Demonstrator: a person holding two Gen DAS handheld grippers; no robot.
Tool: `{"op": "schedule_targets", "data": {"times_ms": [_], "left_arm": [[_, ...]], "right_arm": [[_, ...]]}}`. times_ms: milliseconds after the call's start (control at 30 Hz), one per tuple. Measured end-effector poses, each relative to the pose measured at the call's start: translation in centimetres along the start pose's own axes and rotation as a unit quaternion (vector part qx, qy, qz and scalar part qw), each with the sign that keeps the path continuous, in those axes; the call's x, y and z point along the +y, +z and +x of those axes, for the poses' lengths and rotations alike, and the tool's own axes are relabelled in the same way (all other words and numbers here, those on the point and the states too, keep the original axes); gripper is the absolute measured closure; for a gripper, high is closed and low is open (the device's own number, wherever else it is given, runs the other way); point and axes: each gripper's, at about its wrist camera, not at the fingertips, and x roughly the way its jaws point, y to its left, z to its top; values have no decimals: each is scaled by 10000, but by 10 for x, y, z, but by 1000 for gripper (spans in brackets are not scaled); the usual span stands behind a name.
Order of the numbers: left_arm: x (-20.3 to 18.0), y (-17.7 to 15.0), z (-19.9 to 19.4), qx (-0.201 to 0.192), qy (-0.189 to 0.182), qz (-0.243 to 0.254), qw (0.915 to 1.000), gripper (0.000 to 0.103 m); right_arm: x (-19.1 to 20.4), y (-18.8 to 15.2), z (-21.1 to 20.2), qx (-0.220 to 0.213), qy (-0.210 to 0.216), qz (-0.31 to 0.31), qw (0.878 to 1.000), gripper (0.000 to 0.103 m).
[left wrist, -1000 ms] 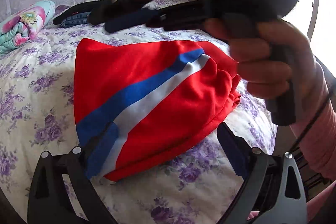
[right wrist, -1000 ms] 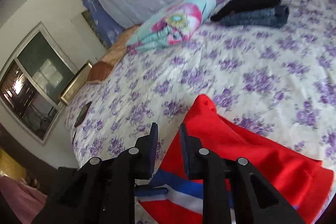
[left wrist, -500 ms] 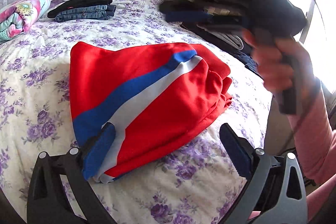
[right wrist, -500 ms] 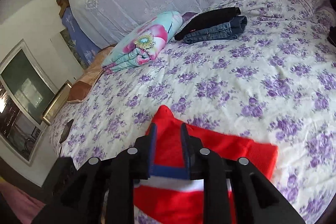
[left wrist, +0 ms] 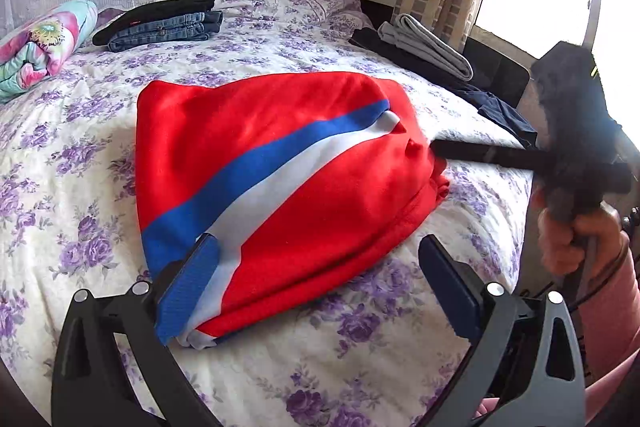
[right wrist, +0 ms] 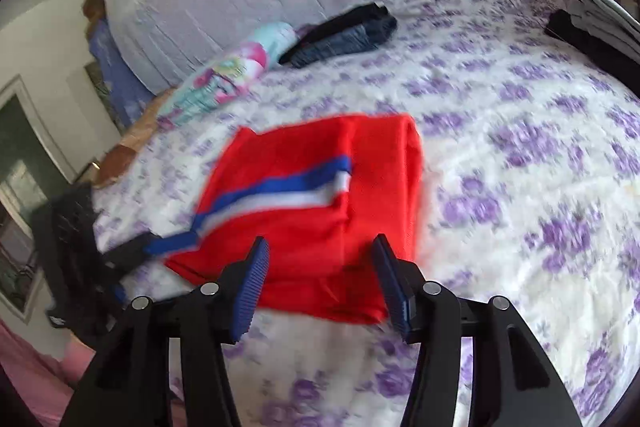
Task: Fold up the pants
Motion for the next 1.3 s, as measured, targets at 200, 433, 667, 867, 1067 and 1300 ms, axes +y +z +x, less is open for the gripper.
{"op": "schedule_targets", "data": {"times_ms": [200, 433, 667, 867, 1067, 1300], "left_arm": [[-1, 0, 2, 39, 150, 45, 9999, 5], [-5, -2, 0, 28, 278, 112, 9995, 5], [-8, -12, -10, -78, 423, 181, 9989, 5], [5, -20, -37, 45, 538, 62, 9985, 5], [66, -14, -59, 194, 212, -1297, 9911, 5], [94, -10, -41, 430, -1106, -2352, 9647, 5]], "right_arm": [[-13, -22, -10, 189, -430, 228, 9986, 42], [11, -9, -38, -343, -43, 74, 9994, 42], [47, 17, -26, -677, 557, -513, 9948, 42], [25, -15, -1, 100, 785, -234, 9966, 44], [-5, -43, -20, -82, 925, 436, 9947, 44], [-10, -50, -18, -217, 1014, 585, 9929, 42]]}}
